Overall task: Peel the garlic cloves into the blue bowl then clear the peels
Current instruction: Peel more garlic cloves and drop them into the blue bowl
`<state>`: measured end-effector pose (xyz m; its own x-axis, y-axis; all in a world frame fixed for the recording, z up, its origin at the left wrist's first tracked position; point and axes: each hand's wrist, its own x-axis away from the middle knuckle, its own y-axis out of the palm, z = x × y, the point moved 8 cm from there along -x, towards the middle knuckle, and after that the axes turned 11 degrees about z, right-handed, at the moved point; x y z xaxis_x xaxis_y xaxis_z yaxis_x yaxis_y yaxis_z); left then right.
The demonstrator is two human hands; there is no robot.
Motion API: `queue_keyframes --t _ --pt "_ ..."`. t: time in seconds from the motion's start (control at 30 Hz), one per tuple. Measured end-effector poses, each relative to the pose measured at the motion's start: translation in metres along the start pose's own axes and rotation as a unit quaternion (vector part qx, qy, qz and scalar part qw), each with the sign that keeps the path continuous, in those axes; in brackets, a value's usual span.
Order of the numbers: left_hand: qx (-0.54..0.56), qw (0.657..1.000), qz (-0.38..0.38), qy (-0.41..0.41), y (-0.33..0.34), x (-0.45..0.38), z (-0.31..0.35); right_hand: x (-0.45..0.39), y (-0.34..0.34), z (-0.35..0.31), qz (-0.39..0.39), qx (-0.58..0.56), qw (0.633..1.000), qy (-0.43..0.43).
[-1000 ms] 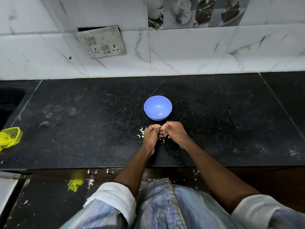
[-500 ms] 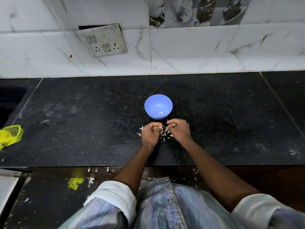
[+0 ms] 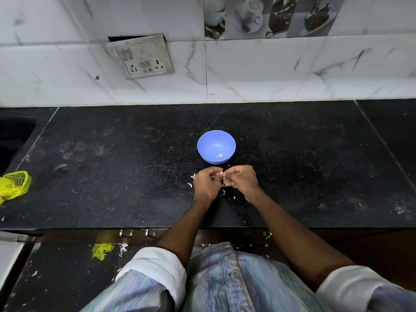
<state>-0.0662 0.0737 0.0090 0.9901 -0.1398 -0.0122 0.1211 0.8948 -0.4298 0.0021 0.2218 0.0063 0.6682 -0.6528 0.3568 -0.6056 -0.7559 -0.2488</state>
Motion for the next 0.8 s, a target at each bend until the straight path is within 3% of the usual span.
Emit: queue_keyframes --t 0.4,0.6,0.8 --pt "-0.064 0.995 -0.012 0.079 0.002 0.002 0.016 -0.002 0.001 -0.001 -0.005 0.013 1.0 -0.013" --pt "-0.023 0.998 -0.012 0.053 0.004 0.001 0.015 0.0 0.002 0.006 -0.022 -0.058 0.997 0.053" --pt "-0.02 0.998 -0.016 0.056 0.003 0.002 0.015 -0.001 -0.001 0.001 -0.011 -0.064 0.998 0.018"
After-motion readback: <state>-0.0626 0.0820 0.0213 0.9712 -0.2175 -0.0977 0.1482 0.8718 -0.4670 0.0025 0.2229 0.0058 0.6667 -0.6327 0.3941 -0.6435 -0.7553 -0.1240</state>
